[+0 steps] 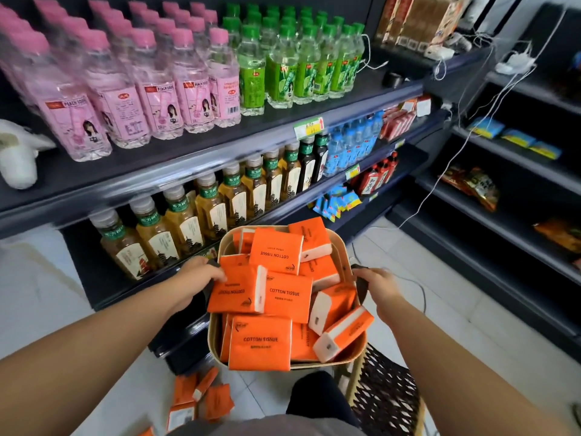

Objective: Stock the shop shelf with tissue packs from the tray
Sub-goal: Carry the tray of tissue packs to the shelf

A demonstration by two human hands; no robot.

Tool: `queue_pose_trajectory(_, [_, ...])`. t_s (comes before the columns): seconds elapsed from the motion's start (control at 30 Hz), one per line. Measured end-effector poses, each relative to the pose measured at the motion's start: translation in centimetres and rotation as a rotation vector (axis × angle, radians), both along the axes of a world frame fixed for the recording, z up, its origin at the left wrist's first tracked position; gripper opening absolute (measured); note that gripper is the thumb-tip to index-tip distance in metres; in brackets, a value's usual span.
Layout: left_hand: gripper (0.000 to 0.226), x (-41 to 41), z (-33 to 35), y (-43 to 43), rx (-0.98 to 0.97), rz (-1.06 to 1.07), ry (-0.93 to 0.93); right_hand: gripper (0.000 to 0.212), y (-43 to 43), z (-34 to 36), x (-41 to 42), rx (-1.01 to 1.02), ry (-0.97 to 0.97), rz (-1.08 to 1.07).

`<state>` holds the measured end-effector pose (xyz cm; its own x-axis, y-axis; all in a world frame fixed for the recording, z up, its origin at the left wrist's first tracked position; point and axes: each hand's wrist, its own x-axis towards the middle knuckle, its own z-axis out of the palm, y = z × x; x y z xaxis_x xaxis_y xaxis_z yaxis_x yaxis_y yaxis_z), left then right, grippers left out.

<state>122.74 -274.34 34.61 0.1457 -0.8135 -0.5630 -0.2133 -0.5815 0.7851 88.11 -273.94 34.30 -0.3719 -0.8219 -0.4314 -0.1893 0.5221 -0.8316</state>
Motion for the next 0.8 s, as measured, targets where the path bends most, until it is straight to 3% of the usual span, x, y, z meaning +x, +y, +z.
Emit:
queue_pose_trajectory(0.1, [0.038,-0.6,-0.4,-1.0,0.003,0.012,-0.004,0.024,-0.5,-0.1,-0.7,0.017,-0.001,0.001])
queue_pose_trajectory(0.27, [0.057,-1.5,-1.3,-1.6,0.014,0.059,0.005,0.033,-2.9,-0.6,-1.8,0.063,-0.014,0.021])
queue_pose_trajectory(0.37, [0.025,-2.4,-2.2,-2.1,0.044,0.093,0.031,0.031,-5.5,-1.1,-2.7,0.097,0.023,0.097])
queue_pose_trajectory(0.63, [0.034,-5.2,-5.4,-2.3,0.119,0.187,0.065,0.017,-13.6,-4.0,-5.5,0.288,0.128,0.338])
queue_pose_trajectory(0.8, [0.023,-7.9,-5.5,-2.2,0.09,0.38,0.134,0.04,-18.5,-6.9,-6.8,0.418,0.159,0.572])
